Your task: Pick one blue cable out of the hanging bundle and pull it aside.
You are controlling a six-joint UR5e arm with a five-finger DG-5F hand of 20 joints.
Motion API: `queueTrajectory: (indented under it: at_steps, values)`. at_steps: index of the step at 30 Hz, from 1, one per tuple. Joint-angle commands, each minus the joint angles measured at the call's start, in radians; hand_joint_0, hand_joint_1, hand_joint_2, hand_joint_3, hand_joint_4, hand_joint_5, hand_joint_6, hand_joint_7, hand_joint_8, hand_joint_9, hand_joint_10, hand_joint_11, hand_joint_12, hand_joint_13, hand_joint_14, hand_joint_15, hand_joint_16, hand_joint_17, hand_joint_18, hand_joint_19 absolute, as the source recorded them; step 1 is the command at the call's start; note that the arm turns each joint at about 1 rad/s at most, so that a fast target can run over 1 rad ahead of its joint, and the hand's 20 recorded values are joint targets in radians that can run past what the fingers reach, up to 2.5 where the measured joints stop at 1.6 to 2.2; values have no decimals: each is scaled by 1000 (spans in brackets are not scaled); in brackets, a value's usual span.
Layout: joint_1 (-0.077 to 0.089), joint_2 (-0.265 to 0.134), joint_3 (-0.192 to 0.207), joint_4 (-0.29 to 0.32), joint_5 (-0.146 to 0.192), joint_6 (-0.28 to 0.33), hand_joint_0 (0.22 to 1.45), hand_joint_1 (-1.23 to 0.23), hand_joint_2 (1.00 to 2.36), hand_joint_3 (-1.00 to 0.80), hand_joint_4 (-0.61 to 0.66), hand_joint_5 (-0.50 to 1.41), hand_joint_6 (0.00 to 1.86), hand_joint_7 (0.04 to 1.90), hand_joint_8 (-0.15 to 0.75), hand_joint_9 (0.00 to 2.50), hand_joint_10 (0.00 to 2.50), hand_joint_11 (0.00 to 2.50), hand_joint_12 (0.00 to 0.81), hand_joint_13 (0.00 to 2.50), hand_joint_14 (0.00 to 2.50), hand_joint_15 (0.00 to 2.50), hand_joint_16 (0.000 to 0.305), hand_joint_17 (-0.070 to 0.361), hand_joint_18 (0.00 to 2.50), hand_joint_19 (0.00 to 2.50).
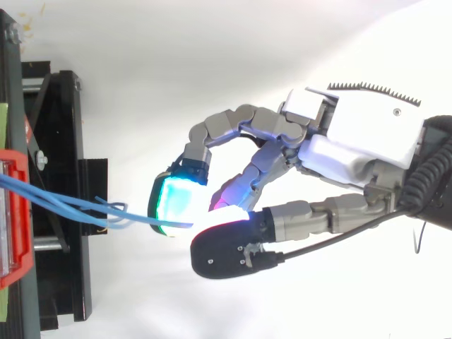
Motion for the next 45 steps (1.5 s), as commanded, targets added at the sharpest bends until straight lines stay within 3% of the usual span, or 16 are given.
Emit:
queueTrajectory:
  at_steps: [1, 12, 14, 16, 22, 31, 34, 36, 37, 42, 43, 45]
  values:
    - [0, 0, 0, 0, 0, 0, 553, -848, 1013, 39, -183, -42, 892, 1045, 286, 943, 14, 539, 447, 962, 16, 531, 63, 142, 886, 566]
    - [0, 0, 0, -12, 3, 0, 555, -832, 1002, 32, -266, -50, 902, 1000, 264, 758, 14, 550, 467, 952, 16, 532, 64, 143, 879, 572]
    - [-1, 0, 0, -14, 3, 0, 555, -831, 1001, 28, -280, -54, 903, 992, 263, 779, 15, 665, 468, 946, 17, 538, 64, 143, 877, 582]
    - [0, 0, 0, -14, 3, 0, 556, -830, 1002, 19, -291, -57, 905, 985, 287, 861, 9, 961, 468, 951, 19, 556, 63, 143, 881, 600]
    - [0, 0, 0, -14, 3, 0, 557, -826, 1004, -2, -310, -63, 905, 979, 275, 877, 0, 1206, 467, 954, 18, 587, 63, 141, 875, 607]
    - [0, 0, 0, -14, 3, 0, 556, -820, 1007, -15, -329, -67, 906, 971, 260, 796, 73, 1183, 458, 1013, 19, 599, 60, 135, 910, 633]
    - [0, 0, 0, -14, 3, 0, 559, -820, 1008, -19, -343, -68, 903, 976, 249, 693, 680, 1066, 454, 1086, 20, 650, 58, 131, 977, 641]
    - [0, 0, 0, -12, 3, 0, 560, -821, 1008, -20, -349, -68, 903, 980, 243, 667, 812, 1035, 455, 1096, 21, 669, 58, 132, 988, 644]
    - [0, 0, 0, -12, 3, 0, 561, -820, 1008, -21, -348, -70, 901, 986, 234, 544, 1733, 789, 449, 1138, 21, 751, 58, 132, 994, 662]
    - [0, 0, 0, -12, 3, 0, 566, -825, 1009, -31, -352, -72, 898, 1004, 217, 494, 1959, 781, 454, 1146, 22, 820, 59, 132, 993, 672]
    - [0, 0, 0, -12, 3, 0, 567, -826, 1009, -34, -350, -72, 898, 996, 223, 445, 2272, 688, 455, 1143, 23, 851, 59, 132, 992, 672]
    - [0, 0, 0, -12, 3, 0, 566, -826, 1009, -30, -345, -73, 898, 1002, 223, 442, 2293, 675, 455, 1146, 22, 865, 58, 131, 989, 682]
